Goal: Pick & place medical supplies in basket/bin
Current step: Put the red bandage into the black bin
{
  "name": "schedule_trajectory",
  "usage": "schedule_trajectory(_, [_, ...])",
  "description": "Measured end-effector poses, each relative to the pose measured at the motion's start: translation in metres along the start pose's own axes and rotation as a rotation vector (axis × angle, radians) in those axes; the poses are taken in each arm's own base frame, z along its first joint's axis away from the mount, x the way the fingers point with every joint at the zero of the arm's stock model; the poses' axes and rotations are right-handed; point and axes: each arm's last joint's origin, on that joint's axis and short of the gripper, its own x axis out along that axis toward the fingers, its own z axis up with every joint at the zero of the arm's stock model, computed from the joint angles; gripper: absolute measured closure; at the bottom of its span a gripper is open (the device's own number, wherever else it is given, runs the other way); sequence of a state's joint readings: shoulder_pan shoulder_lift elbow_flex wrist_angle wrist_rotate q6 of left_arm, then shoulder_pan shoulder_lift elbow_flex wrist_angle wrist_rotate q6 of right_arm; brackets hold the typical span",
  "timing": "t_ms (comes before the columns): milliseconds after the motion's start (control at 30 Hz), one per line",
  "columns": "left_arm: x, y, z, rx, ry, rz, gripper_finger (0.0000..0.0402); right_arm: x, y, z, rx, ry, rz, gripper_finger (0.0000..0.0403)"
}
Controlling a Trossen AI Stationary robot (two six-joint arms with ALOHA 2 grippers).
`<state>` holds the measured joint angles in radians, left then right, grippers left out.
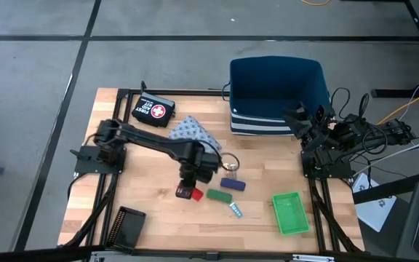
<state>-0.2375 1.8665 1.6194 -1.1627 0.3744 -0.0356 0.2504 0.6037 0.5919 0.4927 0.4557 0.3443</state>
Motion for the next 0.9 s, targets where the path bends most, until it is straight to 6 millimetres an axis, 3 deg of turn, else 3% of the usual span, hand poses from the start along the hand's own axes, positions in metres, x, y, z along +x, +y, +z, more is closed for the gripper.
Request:
schedule_trajectory(267, [-0.042, -0.036, -0.037, -0.429, 0.013, 0.060, 0.0366, 0.000, 0.000, 0.000, -0.015, 0.000, 0.000, 0.0227])
schedule_trajectory(467, [-0.059, -0.076, -0.066, -0.816, -0.176, 0.157, 0.0364, 0.000, 0.000, 0.000, -0.016, 0.002, 0.003, 0.0227])
schedule_trajectory(700, [-0.036, -0.126, -0.111, -1.231, -0.329, 0.235, 0.0367, 0.000, 0.000, 0.000, -0.017, 0.003, 0.003, 0.0227])
schedule_trajectory(833, [-0.016, -0.153, -0.133, -1.406, -0.321, 0.225, 0.0366, 0.000, 0.000, 0.000, -0.004, 0.004, 0.003, 0.0227])
schedule_trajectory(900, [-0.009, -0.165, -0.140, -1.410, -0.264, 0.211, 0.0365, 0.000, 0.000, 0.000, 0.010, 0.005, 0.003, 0.0227])
